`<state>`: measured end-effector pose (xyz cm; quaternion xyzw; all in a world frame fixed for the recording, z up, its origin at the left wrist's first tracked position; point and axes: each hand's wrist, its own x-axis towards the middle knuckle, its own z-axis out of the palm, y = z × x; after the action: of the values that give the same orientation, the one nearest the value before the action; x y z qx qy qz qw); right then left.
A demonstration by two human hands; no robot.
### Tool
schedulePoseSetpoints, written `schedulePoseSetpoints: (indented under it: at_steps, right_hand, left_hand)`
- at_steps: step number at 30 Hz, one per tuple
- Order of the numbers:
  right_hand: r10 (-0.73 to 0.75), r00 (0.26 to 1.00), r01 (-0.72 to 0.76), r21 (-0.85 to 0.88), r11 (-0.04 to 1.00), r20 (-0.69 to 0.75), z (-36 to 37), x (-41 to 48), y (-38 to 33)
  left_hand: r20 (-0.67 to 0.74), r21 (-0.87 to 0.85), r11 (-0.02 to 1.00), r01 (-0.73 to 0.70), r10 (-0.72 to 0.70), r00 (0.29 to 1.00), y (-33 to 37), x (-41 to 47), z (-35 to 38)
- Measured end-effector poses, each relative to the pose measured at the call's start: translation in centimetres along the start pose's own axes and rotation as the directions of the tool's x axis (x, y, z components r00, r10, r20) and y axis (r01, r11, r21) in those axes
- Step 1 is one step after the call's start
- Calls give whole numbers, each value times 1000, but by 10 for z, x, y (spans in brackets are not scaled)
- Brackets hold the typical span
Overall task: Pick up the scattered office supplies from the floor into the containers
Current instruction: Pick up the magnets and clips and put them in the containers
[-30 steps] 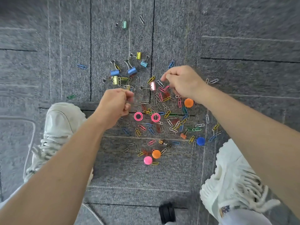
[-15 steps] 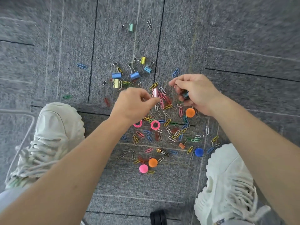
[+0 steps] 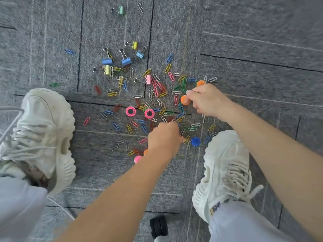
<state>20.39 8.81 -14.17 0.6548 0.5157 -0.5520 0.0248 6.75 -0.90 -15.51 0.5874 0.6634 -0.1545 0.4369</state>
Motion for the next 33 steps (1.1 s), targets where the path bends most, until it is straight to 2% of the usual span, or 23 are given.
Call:
schedulePoseSetpoints:
  at_steps: [2,5,8,10,12,14,17,20,22,24,26,28,31,33]
  right_hand:
    - [-2,1000,3,-16,1000,4,-1,-5,3]
    - [-36,999,36,-20,999,2,-1,-10,6]
    - [-91,996,91,7,996,13,5,-10,4]
    - [-121,993,120,79,990,14,11,-7,0]
    - [-132,991,132,154,979,-8,13,-1,-9]
    - [-120,993,117,241,963,-5,14,5,-19]
    - [-109,993,81,428,900,41,16,13,-36]
    - [-134,990,109,390,914,38,23,22,-51]
    - [-171,985,173,222,960,-27,25,31,-58]
    - [-229,968,226,-34,973,-102,26,40,-65]
    - [-259,952,221,-220,950,-165,31,47,-72]
    - [-264,947,186,-359,914,-181,41,50,-81]
    - [-330,938,204,-593,779,-110,56,57,-89]
    - [-355,932,225,-648,727,-74,58,60,-93]
  left_hand:
    - [-25,-67,995,69,-70,997,3,0,6]
    - [-22,-149,987,56,-60,998,0,-7,8]
    - [-71,-423,906,10,-44,997,-19,-11,-5]
    - [-124,-606,795,27,-128,984,-35,-6,-24]
    - [-124,-795,607,27,-206,971,-49,1,-47]
    - [-150,-878,477,-34,-207,967,-60,9,-68]
    - [-211,-836,539,-99,-148,966,-67,25,-96]
    - [-169,-767,637,-76,-86,982,-72,48,-123]
    - [-116,-602,795,-77,9,993,-77,61,-142]
    - [-18,-289,949,-125,126,992,-82,70,-158]
    - [12,-81,981,-177,178,984,-86,72,-169]
    - [-73,-46,980,-194,190,979,-93,75,-173]
    - [-314,-45,988,-151,129,941,-109,78,-169]
    - [-420,-11,996,-91,78,904,-119,78,-167]
